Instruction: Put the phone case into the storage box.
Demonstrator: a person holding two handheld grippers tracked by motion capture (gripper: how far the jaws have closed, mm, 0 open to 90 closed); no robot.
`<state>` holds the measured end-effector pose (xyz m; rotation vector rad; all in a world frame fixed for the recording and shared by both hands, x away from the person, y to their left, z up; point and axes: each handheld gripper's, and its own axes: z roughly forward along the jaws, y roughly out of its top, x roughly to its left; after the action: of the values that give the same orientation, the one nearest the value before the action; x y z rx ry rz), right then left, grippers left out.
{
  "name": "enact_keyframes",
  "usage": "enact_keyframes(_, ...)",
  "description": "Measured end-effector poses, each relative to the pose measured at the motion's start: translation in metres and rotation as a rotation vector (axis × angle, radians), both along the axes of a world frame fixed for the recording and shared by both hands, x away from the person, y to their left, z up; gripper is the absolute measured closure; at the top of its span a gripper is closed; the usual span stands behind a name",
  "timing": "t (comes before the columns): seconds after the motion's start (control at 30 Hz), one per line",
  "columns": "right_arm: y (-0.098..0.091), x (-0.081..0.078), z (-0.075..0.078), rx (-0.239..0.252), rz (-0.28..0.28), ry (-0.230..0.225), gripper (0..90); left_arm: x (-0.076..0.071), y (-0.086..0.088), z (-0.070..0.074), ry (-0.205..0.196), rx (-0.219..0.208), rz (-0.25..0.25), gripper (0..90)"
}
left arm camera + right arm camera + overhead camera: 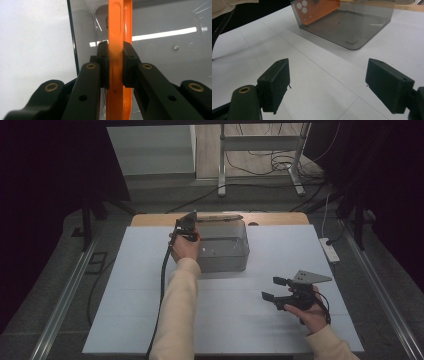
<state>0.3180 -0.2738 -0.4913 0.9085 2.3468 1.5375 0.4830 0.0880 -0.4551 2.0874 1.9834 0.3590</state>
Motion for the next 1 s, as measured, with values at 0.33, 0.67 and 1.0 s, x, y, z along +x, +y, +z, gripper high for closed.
enact_keyframes(0.33,-0.0001,-0.0001,0.0001,0.001,0.0,-0.001,19.8,0.0012,-0.0031,-0.003,0.011,0.01,-0.002,79.2)
enact_keyframes(0.67,-0.0003,-0.0002,0.0003,0.003,0.0,-0.001,19.8,0.0017,-0.0044,-0.0041,0.012,0.019,-0.006,79.1)
enact_keyframes(1.0,-0.0004,0.0,0.0002,0.002,0.001,-0.001,19.8,0.002,-0.0049,-0.0042,0.006,0.015,-0.003,77.4)
